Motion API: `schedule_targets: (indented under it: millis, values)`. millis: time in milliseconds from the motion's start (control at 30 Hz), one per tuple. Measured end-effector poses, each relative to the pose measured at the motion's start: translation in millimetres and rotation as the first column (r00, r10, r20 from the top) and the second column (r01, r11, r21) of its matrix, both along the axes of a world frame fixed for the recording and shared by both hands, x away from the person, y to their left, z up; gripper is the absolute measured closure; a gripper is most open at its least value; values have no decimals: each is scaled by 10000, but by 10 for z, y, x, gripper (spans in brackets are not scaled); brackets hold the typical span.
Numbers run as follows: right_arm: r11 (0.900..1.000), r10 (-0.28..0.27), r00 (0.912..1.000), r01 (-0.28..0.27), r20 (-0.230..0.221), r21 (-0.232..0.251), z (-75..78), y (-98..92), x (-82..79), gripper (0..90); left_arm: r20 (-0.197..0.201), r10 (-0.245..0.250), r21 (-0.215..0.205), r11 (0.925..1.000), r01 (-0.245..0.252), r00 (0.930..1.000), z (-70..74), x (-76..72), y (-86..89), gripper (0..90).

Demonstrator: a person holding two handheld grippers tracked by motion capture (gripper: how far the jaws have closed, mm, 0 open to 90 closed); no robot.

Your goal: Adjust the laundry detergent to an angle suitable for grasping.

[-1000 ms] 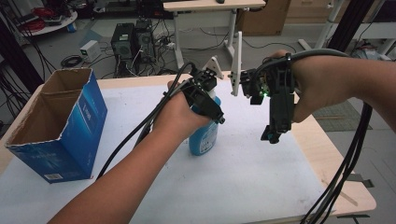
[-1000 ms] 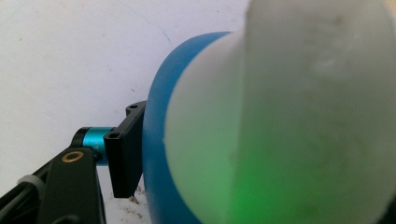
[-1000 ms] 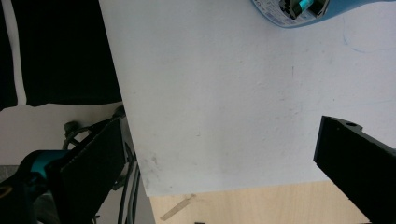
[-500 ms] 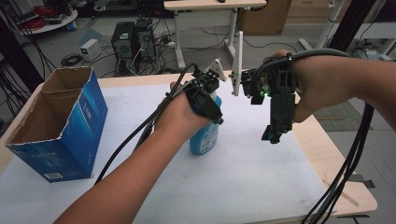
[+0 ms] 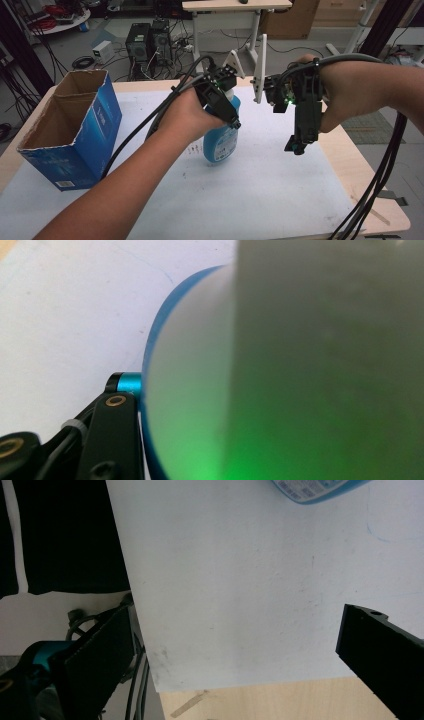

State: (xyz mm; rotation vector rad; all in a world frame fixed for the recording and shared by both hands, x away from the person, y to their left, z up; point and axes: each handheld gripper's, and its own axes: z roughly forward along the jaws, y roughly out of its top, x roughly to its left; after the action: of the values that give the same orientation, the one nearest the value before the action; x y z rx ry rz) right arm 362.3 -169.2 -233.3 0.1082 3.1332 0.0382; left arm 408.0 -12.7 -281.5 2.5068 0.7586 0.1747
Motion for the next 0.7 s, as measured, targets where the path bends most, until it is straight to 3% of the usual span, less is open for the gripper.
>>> schedule_targets:
  millis: [100,200,433,533,700]
  values:
    - [10000,-7,10000,7,-16,-43,11,23,-2,14,191,-86,122,9999,84,9998,134,-19,98,440]
    - [10000,58,10000,-58,3,-43,14,52,1,14,388,-539,514,9973,518,9978,280,-25,206,440]
    - [9999,160,9999,-160,28,-31,27,124,4,14,139,-963,489,9942,955,9953,457,-24,415,440]
    - [9999,148,9999,-148,27,-52,32,147,-1,14,-34,-1388,456,9893,1388,9903,465,-29,477,440]
    - [9998,203,9998,-202,23,-75,31,171,-11,14,-256,-2257,563,9723,2269,9739,445,-74,527,441]
